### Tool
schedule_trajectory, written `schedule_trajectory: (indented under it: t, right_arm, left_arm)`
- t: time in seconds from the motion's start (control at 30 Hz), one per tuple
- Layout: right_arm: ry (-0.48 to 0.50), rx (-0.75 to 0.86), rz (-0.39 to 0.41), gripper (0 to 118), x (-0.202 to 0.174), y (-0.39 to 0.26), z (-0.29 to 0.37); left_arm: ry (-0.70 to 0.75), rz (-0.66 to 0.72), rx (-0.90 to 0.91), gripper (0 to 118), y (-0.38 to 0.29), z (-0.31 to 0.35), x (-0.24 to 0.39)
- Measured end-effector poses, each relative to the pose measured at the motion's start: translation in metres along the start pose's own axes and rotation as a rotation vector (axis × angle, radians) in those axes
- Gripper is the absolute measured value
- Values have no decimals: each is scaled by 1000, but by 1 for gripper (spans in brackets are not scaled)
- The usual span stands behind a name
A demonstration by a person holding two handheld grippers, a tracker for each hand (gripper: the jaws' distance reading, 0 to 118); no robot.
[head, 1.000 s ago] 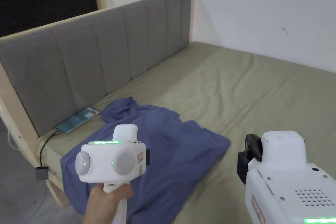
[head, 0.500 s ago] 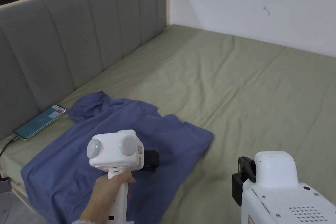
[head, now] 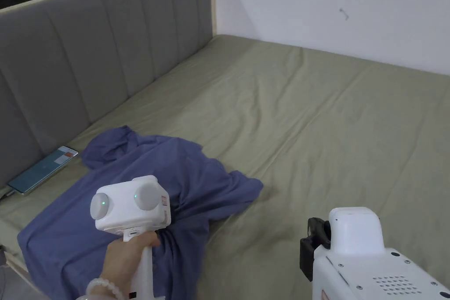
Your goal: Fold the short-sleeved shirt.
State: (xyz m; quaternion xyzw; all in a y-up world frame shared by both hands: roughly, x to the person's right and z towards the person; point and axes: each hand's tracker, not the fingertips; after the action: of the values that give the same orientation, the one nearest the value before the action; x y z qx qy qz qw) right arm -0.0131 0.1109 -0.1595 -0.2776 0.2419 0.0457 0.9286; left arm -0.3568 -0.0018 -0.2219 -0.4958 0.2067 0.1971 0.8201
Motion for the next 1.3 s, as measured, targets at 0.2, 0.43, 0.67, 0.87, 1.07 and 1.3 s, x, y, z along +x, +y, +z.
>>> schedule_trajectory:
  t: [0.2, 0.43, 0.67, 0.87, 1.07, 1.3]
  right_arm:
    - [-21, -3, -36, 0, 17, 2, 7]
    - [-83, 41, -85, 0, 46, 11, 35]
    - [-201, 127, -171, 0, 94, 25, 84]
    - [-363, 224, -234, 0, 151, 29, 143]
    - [-532, 309, -296, 0, 200, 19, 207]
    - [-652, 259, -369, 0, 248, -24, 238]
  left_arm:
    - [-221, 202, -8, 3, 9, 25, -25]
    - [-405, 230, 74, 3, 33, 85, -1]
    - [-673, 44, 118, 3, 50, 147, 121]
    - [-1028, -204, 76, 3, 14, 218, 248]
    - [-1184, -397, -19, 3, -55, 245, 330]
    - [-796, -653, -114, 3, -170, 169, 413]
